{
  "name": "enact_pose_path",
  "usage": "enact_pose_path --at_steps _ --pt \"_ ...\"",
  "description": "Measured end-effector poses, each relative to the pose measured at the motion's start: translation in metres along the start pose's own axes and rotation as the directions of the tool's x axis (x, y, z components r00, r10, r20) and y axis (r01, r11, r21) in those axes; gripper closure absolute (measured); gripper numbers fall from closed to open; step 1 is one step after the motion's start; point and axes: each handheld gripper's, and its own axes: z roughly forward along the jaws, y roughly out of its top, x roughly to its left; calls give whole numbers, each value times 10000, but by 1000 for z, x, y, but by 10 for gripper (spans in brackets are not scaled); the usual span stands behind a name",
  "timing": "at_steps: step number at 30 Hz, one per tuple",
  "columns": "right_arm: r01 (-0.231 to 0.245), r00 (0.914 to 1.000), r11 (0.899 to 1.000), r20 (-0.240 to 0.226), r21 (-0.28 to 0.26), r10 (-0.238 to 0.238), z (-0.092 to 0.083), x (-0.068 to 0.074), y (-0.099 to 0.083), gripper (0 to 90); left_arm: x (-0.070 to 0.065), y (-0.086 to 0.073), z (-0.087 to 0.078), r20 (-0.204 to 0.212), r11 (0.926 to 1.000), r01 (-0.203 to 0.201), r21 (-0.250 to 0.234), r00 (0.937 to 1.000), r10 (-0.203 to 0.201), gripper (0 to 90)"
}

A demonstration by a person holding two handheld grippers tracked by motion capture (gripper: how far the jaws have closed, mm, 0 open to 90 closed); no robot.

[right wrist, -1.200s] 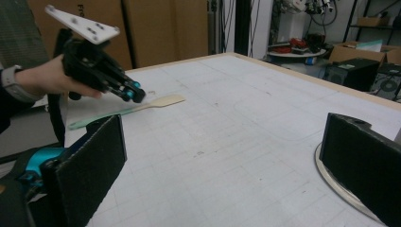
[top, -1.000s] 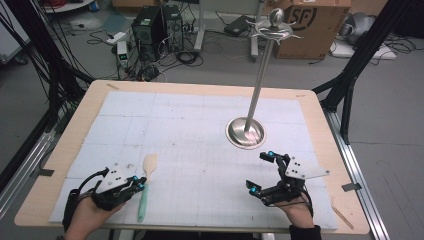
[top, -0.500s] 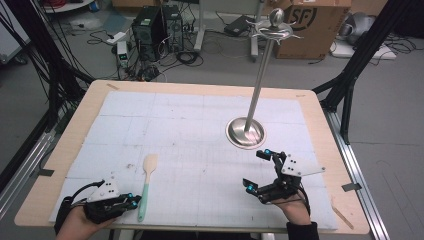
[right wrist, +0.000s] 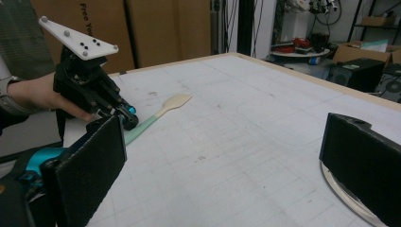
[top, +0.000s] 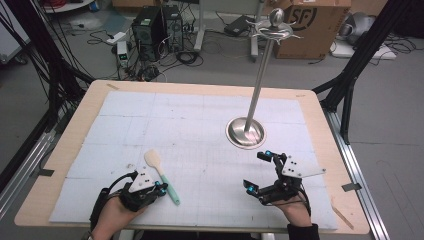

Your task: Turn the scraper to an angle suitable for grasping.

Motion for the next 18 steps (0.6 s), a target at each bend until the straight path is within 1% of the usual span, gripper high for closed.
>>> enact_pose_path --at_steps 2,3,4,6,7,9,10,11,14,15,16,17,18 --pt "-25 10000 10000 31 13 25 -2 0 -1 2 0 1 0 0 10000 38 -10 10000 -38 898" --pt "-23 10000 10000 72 -7 23 -3 0 -1 2 4 3 -1 85 9991 415 -65 9991 -414 898" --pt "-29 10000 10000 91 -24 30 -4 0 -1 2 7 6 -2 57 9978 646 -167 9979 -645 897" --pt "-64 9999 10000 106 -59 64 -6 0 -1 2 14 13 -4 -233 9944 971 -419 9949 -982 898" --pt "-75 9999 10000 97 -50 75 -7 1 -2 2 14 13 -4 -233 9944 971 -419 9949 -982 898" --pt "-68 9999 10000 120 -64 69 -9 1 -2 2 21 21 -1 -693 9916 1145 -595 9905 -1185 897" --pt "-75 9998 9999 157 -82 76 -11 1 -2 2 24 25 2 -873 9910 1228 -534 9880 -1271 898" --pt "-51 9998 9999 202 -150 54 -12 0 -3 2 29 31 10 -1140 9930 1081 -476 9871 -1129 898" --pt "-113 9997 9998 234 -133 116 -15 1 -4 2 34 32 16 -1160 9930 1025 -593 9873 -1088 897" --pt "-129 9996 9999 246 -110 132 -15 1 -4 2 37 32 19 -1313 9928 1032 -609 9852 -1104 898" --pt "-117 9996 9999 264 -106 119 -15 1 -5 2 44 31 23 -1463 9899 1309 -549 9796 -1377 898" --pt "-106 9996 9999 278 -102 109 -16 1 -5 2 44 31 23 -1463 9899 1309 -549 9796 -1377 897" --pt "-106 9996 9999 278 -102 109 -16 1 -5 2 46 31 24 -1492 9879 1432 -601 9772 -1507 897"
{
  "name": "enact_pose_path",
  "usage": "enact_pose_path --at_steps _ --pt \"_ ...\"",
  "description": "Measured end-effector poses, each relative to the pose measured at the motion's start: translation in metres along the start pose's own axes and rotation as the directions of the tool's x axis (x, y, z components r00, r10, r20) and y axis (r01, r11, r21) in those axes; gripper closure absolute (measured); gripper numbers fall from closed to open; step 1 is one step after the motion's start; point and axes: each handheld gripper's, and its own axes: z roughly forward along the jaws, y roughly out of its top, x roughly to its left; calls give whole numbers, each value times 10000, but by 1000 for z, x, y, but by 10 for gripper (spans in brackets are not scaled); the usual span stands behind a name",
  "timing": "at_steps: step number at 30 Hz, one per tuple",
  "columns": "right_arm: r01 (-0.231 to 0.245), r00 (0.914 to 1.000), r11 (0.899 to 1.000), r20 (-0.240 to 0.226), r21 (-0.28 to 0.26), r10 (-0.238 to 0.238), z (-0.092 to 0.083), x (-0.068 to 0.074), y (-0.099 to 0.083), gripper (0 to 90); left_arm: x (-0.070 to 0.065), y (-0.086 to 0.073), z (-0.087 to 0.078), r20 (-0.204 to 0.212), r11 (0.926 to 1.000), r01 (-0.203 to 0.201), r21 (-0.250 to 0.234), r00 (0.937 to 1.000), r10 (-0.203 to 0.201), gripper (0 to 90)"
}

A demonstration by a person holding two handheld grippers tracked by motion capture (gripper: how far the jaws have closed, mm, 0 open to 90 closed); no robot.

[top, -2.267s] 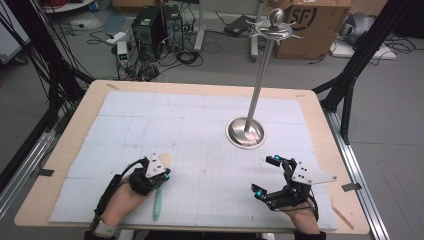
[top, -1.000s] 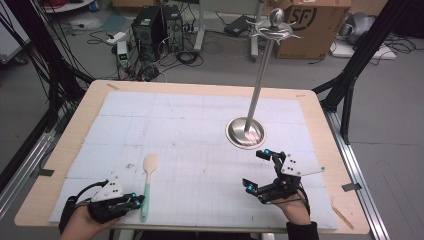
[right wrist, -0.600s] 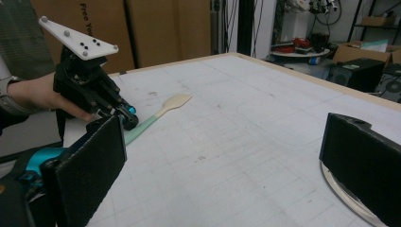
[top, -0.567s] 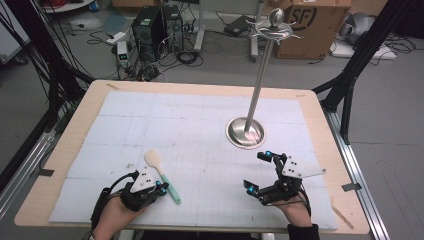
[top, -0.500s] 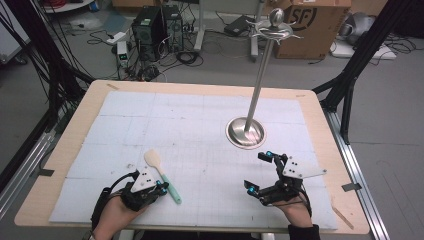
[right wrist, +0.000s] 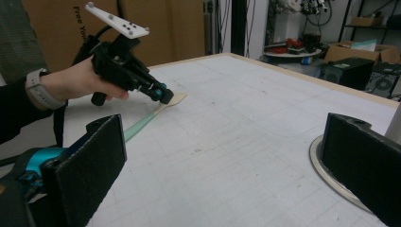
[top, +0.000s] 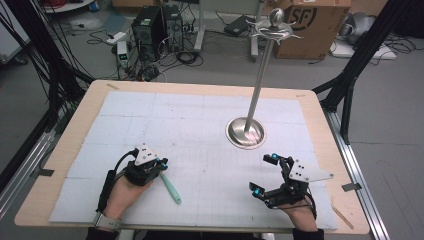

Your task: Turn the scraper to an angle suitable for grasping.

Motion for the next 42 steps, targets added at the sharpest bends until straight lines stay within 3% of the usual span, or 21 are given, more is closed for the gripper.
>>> enact_pose_path --at_steps 3,4,7,10,12,20,27,36,42 --pt "54 10000 10000 -10 15 -54 -1 2 0 2 0 0 2 58 9998 -123 -134 9999 124 897" --pt "9 10000 10000 -22 20 -9 -2 3 0 2 0 -1 6 -30 9995 -324 -4 9995 324 898" --pt "17 10000 10000 4 -11 -17 -4 3 0 2 0 -2 10 -168 9989 -426 202 9989 430 898" --pt "-14 10000 10000 13 -45 14 -5 3 0 2 -3 -4 15 -493 9946 -926 472 9943 949 898" --pt "15 10000 10000 10 -53 -15 -5 3 1 2 -3 -4 15 -566 9939 -981 499 9933 1009 898" --pt "26 10000 9999 -4 -122 -26 -5 2 2 2 0 -12 4 -700 9952 -821 541 9938 858 899" --pt "38 10000 9999 -8 -129 -38 -5 2 2 2 -2 -18 -11 -940 9942 -495 955 9938 585 899" --pt "32 10000 9999 -45 -124 -33 -2 1 2 2 -2 -34 -40 -672 9929 29 1189 9977 52 899" --pt "147 9996 9999 -221 -56 -148 5 2 5 2 -9 -37 -52 -769 9891 -129 1467 9967 244 898"
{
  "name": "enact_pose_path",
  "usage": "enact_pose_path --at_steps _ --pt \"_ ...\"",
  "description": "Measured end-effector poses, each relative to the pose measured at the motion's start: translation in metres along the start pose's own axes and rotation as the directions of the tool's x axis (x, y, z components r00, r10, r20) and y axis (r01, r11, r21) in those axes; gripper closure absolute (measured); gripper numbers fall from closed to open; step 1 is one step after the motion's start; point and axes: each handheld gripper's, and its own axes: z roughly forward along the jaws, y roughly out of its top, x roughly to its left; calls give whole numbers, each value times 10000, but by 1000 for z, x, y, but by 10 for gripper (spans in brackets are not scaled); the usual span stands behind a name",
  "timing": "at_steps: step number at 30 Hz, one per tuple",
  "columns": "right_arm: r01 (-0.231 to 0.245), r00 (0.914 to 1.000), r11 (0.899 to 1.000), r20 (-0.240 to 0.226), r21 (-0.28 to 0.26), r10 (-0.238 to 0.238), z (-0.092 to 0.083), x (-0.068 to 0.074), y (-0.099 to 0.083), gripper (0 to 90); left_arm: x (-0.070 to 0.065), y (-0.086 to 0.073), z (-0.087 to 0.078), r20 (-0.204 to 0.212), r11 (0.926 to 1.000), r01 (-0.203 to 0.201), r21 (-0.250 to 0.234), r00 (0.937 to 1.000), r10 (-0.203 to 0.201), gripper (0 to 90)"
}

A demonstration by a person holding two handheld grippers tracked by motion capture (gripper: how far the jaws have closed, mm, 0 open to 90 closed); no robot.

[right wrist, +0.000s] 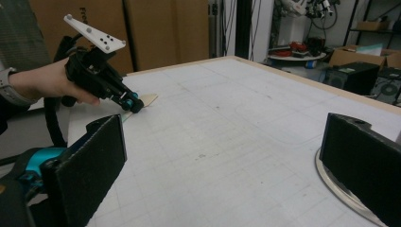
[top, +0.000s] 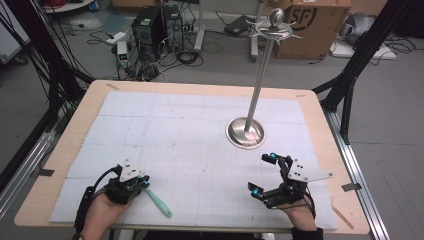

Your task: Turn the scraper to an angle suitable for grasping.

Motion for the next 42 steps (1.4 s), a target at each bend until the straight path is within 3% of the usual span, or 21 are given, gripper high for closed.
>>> enact_pose_path --at_steps 6,9,12,13,14,15,16,17,19,25,31,34,38,40,41,42 --pt "0 10000 9999 -48 -120 0 3 -3 2 2 -4 -8 -23 655 9964 -63 -843 9978 118 898" --pt "-10 10000 9998 -32 -180 10 5 -5 4 2 -11 -15 -32 1324 9958 -386 -832 9900 494 898" --pt "54 9998 9998 -190 -170 -57 9 -4 6 2 -20 -18 -36 2055 9935 -936 -645 9730 1051 898" --pt "60 9997 9999 -231 -156 -64 11 -3 7 2 -26 -18 -33 2699 9908 -1320 -301 9534 1352 898" --pt "24 9997 9999 -259 -128 -27 11 -3 7 2 -29 -19 -30 2958 9886 -1503 -33 9443 1445 898" --pt "119 9996 9998 -243 -147 -123 12 -3 7 2 -31 -20 -28 3046 9858 -1674 102 9395 1564 898" --pt "93 9996 9999 -264 -114 -96 12 -3 7 2 -31 -20 -28 3046 9858 -1674 102 9395 1564 898" --pt "110 9997 9999 -236 -98 -113 13 -3 7 2 -30 -18 -25 3102 9858 -1676 -93 9367 1622 898" --pt "110 9997 9999 -219 -77 -112 13 -3 7 2 -30 -18 -23 3077 9863 -1642 -179 9377 1617 898" --pt "96 9998 10000 -178 -25 -96 12 -2 5 2 -33 -3 1 2716 9888 -1319 -703 9512 1462 898" --pt "112 9999 9998 -90 -155 -114 6 -1 6 2 -34 22 30 2156 9941 -794 -738 9720 936 898" --pt "53 10000 9999 -5 -165 -53 4 -3 4 2 -29 33 45 1502 9945 -610 -853 9859 734 898" --pt "36 10000 9999 -14 -108 -36 5 -4 3 2 -23 38 53 1275 9945 -277 -1009 9910 405 898" --pt "53 10000 10000 -46 -67 -54 6 -3 3 2 -21 38 52 1135 9917 -492 -1191 9915 628 898" --pt "81 10000 10000 -23 -50 -81 6 -3 4 2 -10 38 42 1333 9867 62 -1622 9910 157 898" --pt "61 10000 10000 -50 -41 -61 6 -3 4 2 -10 38 42 1333 9867 62 -1622 9910 157 898"
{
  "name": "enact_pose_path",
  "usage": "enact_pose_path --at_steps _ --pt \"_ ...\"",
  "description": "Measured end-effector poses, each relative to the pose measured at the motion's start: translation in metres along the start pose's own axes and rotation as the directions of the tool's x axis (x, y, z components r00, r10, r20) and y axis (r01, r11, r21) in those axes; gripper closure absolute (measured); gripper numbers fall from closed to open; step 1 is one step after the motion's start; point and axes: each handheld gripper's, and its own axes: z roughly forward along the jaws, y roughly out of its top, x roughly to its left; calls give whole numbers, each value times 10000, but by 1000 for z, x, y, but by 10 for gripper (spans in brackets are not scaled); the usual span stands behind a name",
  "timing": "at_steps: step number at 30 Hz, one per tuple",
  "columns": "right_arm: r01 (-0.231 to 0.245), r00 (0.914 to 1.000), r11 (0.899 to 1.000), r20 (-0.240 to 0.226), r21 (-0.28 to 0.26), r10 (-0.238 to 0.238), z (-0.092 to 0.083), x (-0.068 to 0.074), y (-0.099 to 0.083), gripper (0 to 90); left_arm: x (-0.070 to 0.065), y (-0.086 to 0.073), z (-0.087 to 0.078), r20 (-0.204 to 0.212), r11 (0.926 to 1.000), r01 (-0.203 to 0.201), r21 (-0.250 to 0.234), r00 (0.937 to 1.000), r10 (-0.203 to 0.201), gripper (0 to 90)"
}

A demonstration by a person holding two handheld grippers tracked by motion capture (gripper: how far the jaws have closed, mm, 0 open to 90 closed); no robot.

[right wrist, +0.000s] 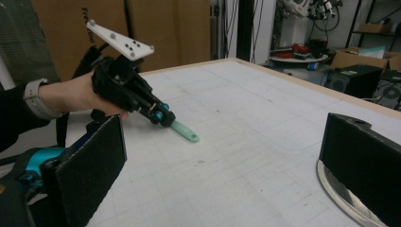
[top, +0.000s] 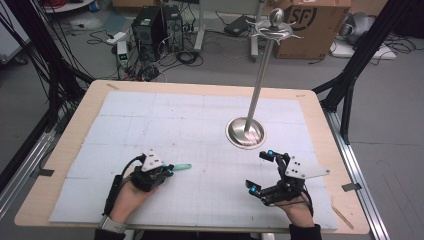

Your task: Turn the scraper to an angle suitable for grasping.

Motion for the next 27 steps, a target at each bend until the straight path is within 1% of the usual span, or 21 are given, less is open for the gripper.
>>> enact_pose_path --at_steps 1,2,3,4,5,7,10,12,14,15,16,17,18,20,22,25,27 --pt "-40 10000 10000 -23 -34 40 0 0 0 2 6 2 -7 -148 9997 115 -205 9998 -118 898" --pt "-29 10000 10000 21 -58 29 0 -1 0 2 21 5 -18 -565 9994 268 -230 9980 -280 898" --pt "-36 10000 10000 63 -56 36 0 -1 0 2 21 5 -18 -565 9994 268 -230 9980 -280 898" --pt "-38 10000 10000 56 -49 38 0 -1 0 2 30 6 -22 -757 9992 375 -118 9964 -382 898" --pt "-19 10000 10000 27 -34 19 1 -1 0 2 37 7 -24 -904 9992 404 46 9951 -398 898" --pt "33 10000 10000 17 -16 -33 2 0 0 2 49 5 -21 -1089 9981 454 427 9932 -405 898" --pt "24 10000 10000 -27 -25 -24 1 1 1 2 62 -2 -16 -1212 9936 495 1017 9919 -370 898" --pt "30 10000 10000 -5 -20 -30 1 1 1 2 69 -6 -15 -1475 9906 454 1290 9887 -261 898" --pt "-14 10000 10000 23 -29 14 1 1 0 2 76 -9 -18 -1566 9878 760 1358 9862 -544 898" --pt "-13 10000 10000 27 -6 13 0 0 -1 2 78 -11 -18 -1595 9853 815 1498 9855 -573 898" --pt "-29 10000 10000 46 17 29 0 0 -1 2 80 -13 -19 -1457 9864 740 1467 9879 -525 898" --pt "-29 10000 10000 46 17 29 0 0 -1 2 80 -14 -21 -1392 9861 779 1469 9886 -574 898" --pt "6 10000 10000 25 45 -6 1 0 -1 2 79 -14 -22 -1365 9849 753 1556 9892 -541 898" --pt "18 10000 10000 36 47 -18 1 0 -1 2 74 -15 -26 -1204 9840 522 1706 9922 -317 898" --pt "-4 10000 10000 35 62 3 1 1 -1 2 69 -17 -29 -1030 9840 304 1757 9946 -123 898" --pt "4 10000 10000 53 89 -4 1 1 -2 2 63 -21 -35 -790 9857 404 1633 9965 -278 898" --pt "10 10000 9999 65 100 -11 1 1 -2 2 60 -23 -38 -700 9874 334 1548 9973 -228 899"
